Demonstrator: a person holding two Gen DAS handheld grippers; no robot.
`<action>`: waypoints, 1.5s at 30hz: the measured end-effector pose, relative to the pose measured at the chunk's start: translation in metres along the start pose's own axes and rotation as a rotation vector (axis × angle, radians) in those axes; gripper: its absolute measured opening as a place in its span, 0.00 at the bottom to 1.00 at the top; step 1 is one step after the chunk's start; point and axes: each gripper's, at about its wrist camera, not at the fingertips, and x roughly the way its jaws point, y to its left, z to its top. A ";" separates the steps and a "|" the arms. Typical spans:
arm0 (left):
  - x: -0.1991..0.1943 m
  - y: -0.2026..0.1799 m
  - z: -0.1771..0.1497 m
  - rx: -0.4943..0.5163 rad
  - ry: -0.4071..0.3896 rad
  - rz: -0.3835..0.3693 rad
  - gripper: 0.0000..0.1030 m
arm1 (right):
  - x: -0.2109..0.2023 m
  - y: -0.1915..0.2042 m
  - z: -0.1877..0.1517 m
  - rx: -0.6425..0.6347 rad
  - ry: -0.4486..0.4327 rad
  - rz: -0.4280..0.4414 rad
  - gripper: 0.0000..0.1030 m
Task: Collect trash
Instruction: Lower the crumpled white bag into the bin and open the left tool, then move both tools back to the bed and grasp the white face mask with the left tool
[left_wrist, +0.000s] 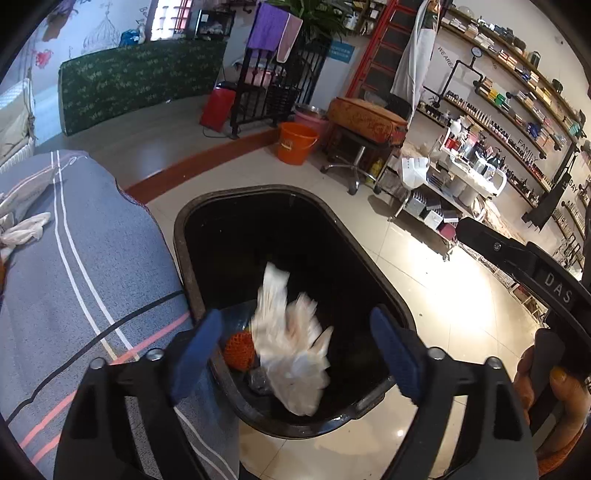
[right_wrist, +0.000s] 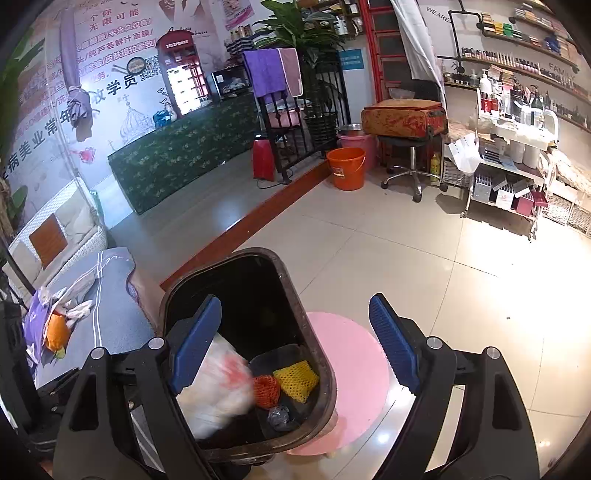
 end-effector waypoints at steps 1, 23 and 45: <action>0.000 -0.001 0.000 0.000 -0.002 -0.002 0.83 | 0.000 -0.001 0.001 0.000 0.001 -0.002 0.79; -0.084 0.056 -0.023 -0.174 -0.160 0.096 0.92 | 0.009 0.056 -0.015 -0.084 0.062 0.108 0.85; -0.179 0.158 -0.078 -0.331 -0.256 0.421 0.93 | -0.002 0.216 -0.054 -0.349 0.134 0.418 0.85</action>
